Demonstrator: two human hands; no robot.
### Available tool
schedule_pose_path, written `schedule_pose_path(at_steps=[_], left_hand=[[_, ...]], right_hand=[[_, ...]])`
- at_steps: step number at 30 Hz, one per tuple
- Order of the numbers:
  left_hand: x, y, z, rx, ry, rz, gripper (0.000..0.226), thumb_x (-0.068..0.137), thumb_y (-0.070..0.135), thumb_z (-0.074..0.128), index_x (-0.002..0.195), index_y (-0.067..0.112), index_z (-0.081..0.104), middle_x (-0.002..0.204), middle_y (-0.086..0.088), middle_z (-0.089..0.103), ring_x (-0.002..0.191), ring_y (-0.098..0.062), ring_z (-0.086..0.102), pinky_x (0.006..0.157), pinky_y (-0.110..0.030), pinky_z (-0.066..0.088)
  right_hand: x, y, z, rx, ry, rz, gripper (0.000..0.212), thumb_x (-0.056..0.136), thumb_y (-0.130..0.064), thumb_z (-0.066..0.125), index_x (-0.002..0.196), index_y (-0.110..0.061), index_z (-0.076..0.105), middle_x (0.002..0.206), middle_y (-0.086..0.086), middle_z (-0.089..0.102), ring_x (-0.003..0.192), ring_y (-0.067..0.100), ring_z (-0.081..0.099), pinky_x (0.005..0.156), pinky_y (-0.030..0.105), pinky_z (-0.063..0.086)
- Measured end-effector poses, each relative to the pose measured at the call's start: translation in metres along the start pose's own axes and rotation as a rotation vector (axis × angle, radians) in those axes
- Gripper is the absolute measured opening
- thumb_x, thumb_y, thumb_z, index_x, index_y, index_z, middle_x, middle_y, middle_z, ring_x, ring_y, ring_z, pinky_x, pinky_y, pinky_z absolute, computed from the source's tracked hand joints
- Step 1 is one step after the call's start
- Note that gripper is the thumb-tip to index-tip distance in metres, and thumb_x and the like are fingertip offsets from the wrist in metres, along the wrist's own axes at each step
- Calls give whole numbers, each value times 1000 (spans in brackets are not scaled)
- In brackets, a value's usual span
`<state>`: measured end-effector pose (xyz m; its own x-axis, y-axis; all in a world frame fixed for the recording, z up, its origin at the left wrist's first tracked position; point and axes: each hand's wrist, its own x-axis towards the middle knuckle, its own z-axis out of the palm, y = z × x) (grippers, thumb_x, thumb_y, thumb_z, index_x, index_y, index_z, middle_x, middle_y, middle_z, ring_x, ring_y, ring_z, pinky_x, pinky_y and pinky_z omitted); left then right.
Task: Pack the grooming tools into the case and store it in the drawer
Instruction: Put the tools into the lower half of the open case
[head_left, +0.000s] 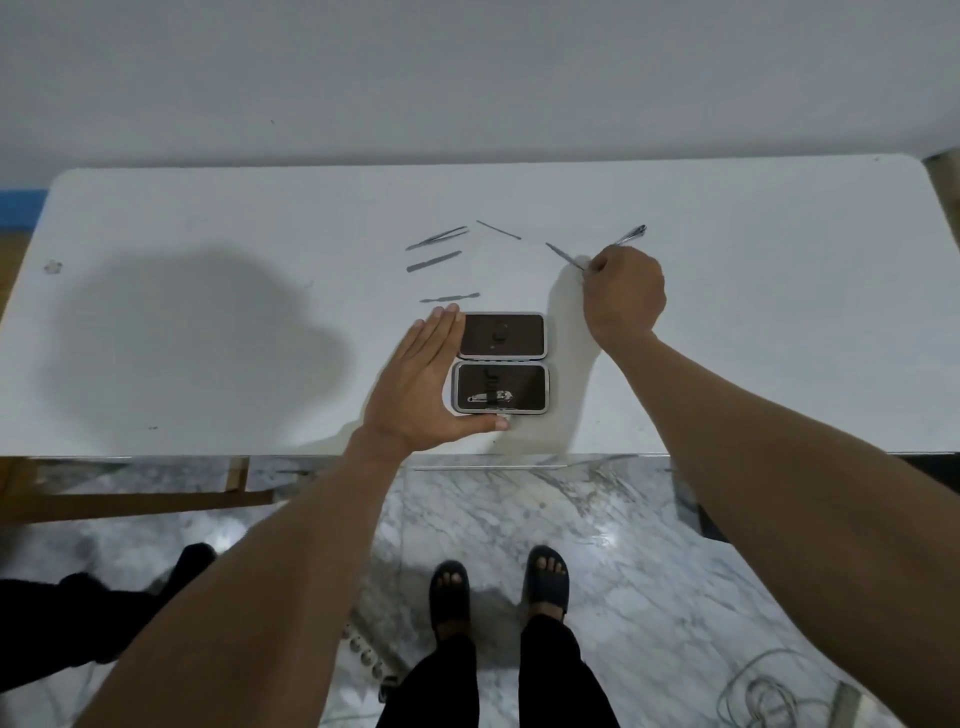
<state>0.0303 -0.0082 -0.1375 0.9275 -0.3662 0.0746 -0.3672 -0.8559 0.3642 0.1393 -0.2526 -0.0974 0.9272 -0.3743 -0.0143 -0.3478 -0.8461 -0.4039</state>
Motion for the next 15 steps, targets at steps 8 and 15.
schedule_pose_path(at_steps=[8,15], left_hand=[[-1,3,-5,-18,-12,-19,136,67,97,53,161,2,24,170,-10,22,160,-21,15,132,-39,9],[-1,3,-6,-24,-42,-32,140,64,101,48,162,4,23,171,-8,20,160,-19,14,132,-37,7]], right_hand=[[-18,1,-6,-68,-55,-221,20,90,-2,48,104,-5,61,103,14,58,107,33,46,63,35,36],[-56,14,-30,-9,-83,-442,14,94,-8,50,93,-8,64,93,10,58,96,31,48,65,42,48]])
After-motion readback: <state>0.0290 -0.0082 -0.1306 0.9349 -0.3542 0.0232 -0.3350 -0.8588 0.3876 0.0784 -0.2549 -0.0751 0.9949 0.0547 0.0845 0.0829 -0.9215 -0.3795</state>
